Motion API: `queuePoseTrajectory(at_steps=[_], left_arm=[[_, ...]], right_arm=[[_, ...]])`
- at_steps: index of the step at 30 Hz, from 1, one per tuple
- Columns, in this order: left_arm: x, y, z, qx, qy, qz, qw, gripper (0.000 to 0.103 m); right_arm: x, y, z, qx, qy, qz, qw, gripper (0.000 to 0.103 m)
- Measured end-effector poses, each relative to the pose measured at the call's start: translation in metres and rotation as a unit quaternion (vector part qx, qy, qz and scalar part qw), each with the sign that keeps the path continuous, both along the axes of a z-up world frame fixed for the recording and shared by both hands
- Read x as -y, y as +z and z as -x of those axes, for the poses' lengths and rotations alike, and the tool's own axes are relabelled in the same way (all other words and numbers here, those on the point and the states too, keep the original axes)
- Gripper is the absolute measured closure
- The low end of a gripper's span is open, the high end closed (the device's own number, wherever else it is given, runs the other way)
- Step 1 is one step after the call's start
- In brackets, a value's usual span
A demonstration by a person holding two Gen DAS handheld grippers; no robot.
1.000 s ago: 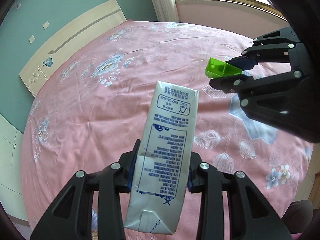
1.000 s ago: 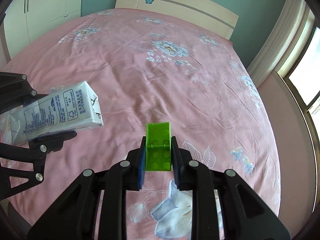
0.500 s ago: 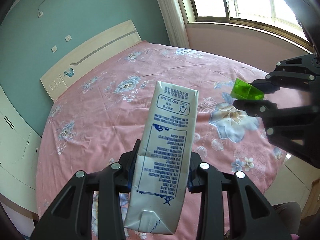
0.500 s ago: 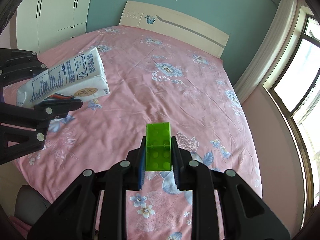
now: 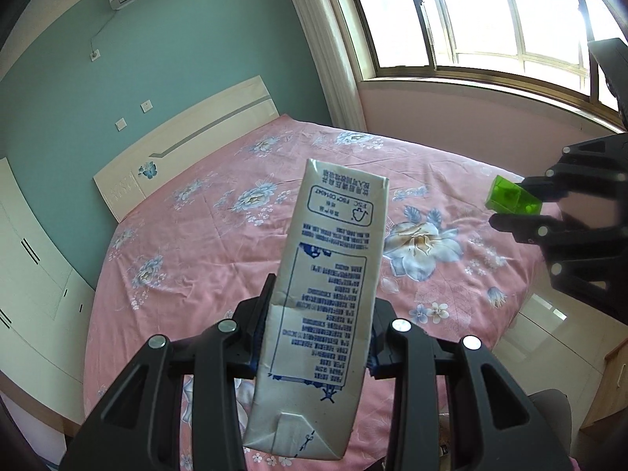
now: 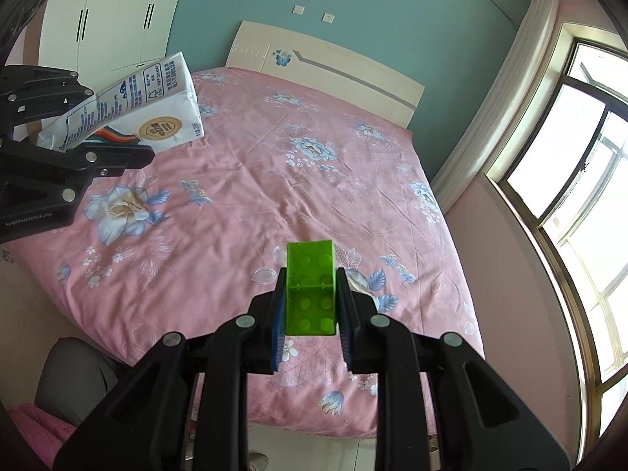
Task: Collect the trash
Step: 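Carry milk carton with left tool while right tool carries green block to wastebasket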
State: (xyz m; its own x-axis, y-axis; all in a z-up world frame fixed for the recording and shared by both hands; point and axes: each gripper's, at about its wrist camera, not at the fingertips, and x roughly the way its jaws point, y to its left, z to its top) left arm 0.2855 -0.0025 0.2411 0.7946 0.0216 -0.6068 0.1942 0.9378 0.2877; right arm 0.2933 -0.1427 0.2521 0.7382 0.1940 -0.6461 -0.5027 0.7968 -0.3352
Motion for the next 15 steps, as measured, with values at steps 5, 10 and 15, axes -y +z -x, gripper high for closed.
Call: queuePoseTrajectory(at_steps=[5,10,15], left_arm=[[0.008,-0.001,0.029,0.006,-0.010,-0.013,0.9999,0.063],[0.017,-0.009,0.052,0.003,-0.026,-0.026,0.9993,0.063],[0.028,-0.029,0.072,-0.006,-0.046,-0.044,0.9980,0.063]], right_arm=[[0.013,0.005,0.033,0.008,0.001,0.003,1.000,0.079],[0.021,-0.001,0.061,0.007,0.007,0.000,1.000,0.079],[0.027,-0.012,0.086,0.000,0.016,-0.004,1.000,0.079]])
